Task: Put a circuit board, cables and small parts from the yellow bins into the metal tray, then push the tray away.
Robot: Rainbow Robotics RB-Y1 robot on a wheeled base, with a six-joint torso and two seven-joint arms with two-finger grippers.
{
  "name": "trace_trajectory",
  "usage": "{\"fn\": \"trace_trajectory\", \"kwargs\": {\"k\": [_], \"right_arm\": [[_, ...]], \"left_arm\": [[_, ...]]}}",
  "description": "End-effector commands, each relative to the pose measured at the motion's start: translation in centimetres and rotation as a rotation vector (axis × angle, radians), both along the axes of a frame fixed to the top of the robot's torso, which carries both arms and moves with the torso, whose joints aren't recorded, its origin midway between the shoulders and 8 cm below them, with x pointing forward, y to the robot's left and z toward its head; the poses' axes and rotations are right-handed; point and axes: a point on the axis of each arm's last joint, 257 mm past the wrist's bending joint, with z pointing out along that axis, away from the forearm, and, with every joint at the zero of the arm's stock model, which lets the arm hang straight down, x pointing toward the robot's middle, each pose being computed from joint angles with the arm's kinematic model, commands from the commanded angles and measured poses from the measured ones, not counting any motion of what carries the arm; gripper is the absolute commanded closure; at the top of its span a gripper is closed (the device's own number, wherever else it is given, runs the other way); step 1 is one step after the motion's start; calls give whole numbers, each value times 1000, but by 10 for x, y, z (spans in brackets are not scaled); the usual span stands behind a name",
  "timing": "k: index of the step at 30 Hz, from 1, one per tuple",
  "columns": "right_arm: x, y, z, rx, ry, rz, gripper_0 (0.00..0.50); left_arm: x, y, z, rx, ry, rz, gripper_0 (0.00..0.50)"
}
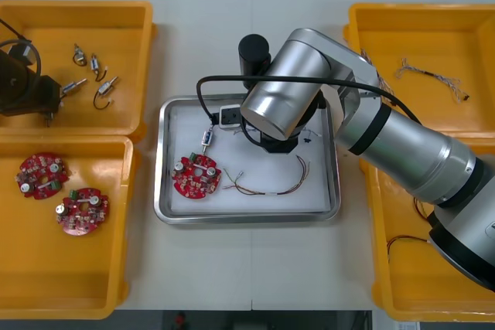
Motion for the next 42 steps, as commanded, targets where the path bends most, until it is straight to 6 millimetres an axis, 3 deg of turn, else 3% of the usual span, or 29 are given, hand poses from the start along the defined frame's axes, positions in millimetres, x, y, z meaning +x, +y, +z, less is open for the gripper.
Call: {"fn": "trace_trajectory", "kwargs": {"k": [1,3,4,5,14,24,26,31,34,42], "right_arm": [[3,26,11,17,-42,31,500],[2,29,11,20,-41,35,500],[1,31,10,25,-36,35,109],[0,32,9,30,-31,35,0],[-12,42,31,61,-31,45,0],[-51,25,73,83,28,-9,0],[-65,15,80,108,78,-37,0],[-74,27,113,294,76,-58,0],[-82,29,123,382,68,-112,0],[-100,-11,125,543,41,-316,0]], "left_arm": [[6,17,32,34,-59,-3,500],[8,15,44,37,-61,-4,500],[9,13,51,33,-63,-4,500],[9,12,58,30,-63,-3,500],[1,1,109,34,-68,-20,500],[-8,-13,156,63,-83,-53,500],[-10,-18,165,70,-85,-63,500],[-13,-29,183,79,-101,-86,500],[-14,-34,189,78,-100,-95,500],[-16,-46,199,84,-119,-125,500]]}}
